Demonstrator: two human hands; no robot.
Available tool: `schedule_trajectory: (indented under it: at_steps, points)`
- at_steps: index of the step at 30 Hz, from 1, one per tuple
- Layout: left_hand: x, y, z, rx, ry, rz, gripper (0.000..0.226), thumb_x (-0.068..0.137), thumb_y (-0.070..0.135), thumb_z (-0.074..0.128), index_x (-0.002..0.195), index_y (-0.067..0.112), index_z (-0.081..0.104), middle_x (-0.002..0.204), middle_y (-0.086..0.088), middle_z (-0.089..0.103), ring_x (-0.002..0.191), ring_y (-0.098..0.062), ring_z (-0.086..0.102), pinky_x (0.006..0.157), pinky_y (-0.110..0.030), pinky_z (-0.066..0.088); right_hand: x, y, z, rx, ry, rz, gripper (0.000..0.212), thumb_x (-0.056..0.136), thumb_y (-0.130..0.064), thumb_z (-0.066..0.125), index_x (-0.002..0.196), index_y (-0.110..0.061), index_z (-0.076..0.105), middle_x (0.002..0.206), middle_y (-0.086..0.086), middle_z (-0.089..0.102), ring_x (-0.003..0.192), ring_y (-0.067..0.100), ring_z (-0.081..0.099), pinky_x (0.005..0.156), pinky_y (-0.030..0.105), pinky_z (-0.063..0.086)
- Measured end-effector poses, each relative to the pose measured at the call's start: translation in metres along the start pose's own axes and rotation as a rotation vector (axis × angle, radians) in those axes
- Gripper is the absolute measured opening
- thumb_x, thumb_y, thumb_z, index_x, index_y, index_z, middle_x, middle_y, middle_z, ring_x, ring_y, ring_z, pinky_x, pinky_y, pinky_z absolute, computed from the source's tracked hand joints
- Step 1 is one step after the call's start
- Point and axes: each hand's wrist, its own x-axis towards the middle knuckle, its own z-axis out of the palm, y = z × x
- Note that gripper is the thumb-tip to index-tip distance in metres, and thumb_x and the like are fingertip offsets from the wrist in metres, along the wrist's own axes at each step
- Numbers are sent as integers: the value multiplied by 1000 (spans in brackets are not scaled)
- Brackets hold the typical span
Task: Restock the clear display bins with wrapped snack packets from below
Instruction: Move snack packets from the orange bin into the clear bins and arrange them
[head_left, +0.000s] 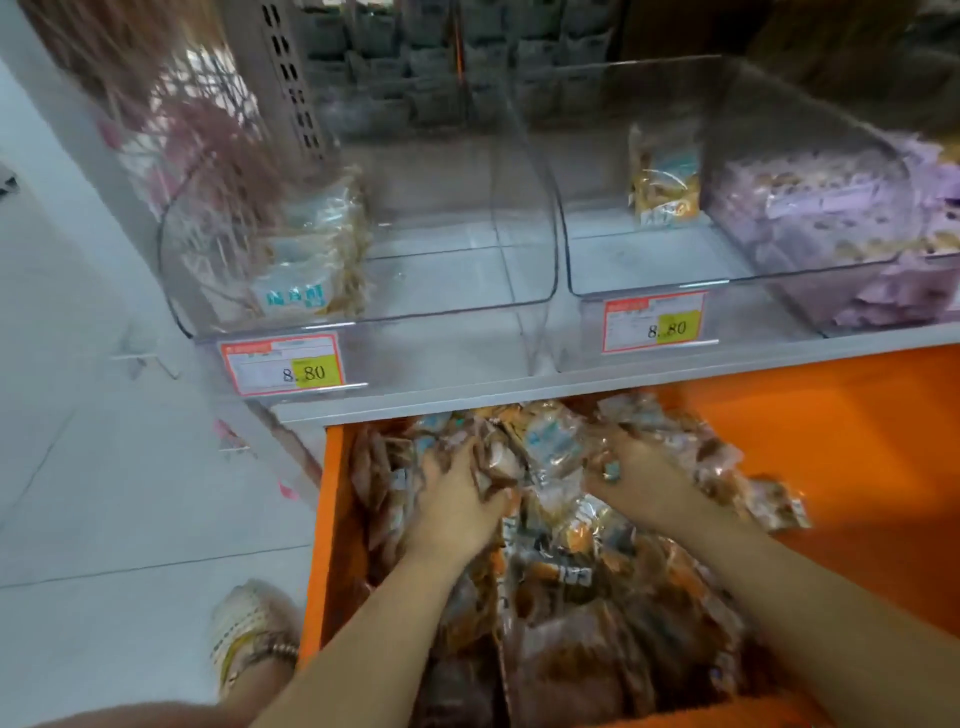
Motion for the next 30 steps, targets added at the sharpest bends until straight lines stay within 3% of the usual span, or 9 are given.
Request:
schedule_trajectory:
  at_steps: [5,8,10,13,15,18,23,26,30]
  points:
    - [30,0,17,-140,-32,-214,86,83,50,64,151,32,13,154,-15,19,142,-33,22,111,-35,28,25,7,5,41,42,162,80,84,-43,64,148,-23,22,148,19,33,137,36,30,102,40,38]
    - [40,-3,30,-207,16,-230,84,80,52,66,148,33,22,149,-12,36,136,-31,36,110,-37,34,37,10,9,87,-136,231,69,89,-49,55,147,-22,28,140,11,47,130,32,43,100,35,40]
    - [39,-2,36,-211,93,-201,67,85,37,66,144,30,34,143,-9,46,130,-29,45,107,-35,38,43,11,14,215,-131,243,45,86,-47,61,124,-23,53,118,2,61,111,24,56,93,30,44]
    - [36,5,36,-192,103,-144,54,89,27,63,139,31,42,141,-9,46,108,-21,58,102,-30,41,45,11,14,368,-134,273,28,79,-44,71,96,-26,58,96,-7,60,99,19,57,89,26,43]
    - [36,7,36,-143,37,-144,61,87,35,63,142,34,37,150,-12,34,121,-23,51,109,-34,34,43,7,11,425,-153,304,50,79,-48,70,121,-24,56,112,-4,58,115,21,54,94,25,40]
    - [29,14,35,-54,-147,-172,94,80,46,70,151,40,9,160,-7,-2,147,-26,8,116,-41,13,41,0,13,330,-142,287,62,83,-55,61,133,-18,52,138,4,51,132,24,42,110,35,33]
    - [25,7,32,71,-165,-147,103,83,16,70,149,42,-4,160,-6,-9,143,-26,24,112,-37,25,39,5,17,425,-51,332,56,82,-29,72,131,-9,54,94,9,68,87,22,66,74,29,51]
    - [25,-1,36,-9,-95,-102,95,83,7,68,151,37,9,159,-6,7,139,-28,33,110,-37,36,35,4,15,421,-44,314,59,83,-26,73,134,-8,51,112,12,66,85,22,64,70,25,48]
    - [27,-5,37,-106,-83,-85,88,81,3,69,147,37,23,152,-5,27,130,-28,45,101,-41,47,29,-1,13,438,-28,290,53,85,-24,70,130,-1,53,107,18,67,88,27,64,72,30,48]
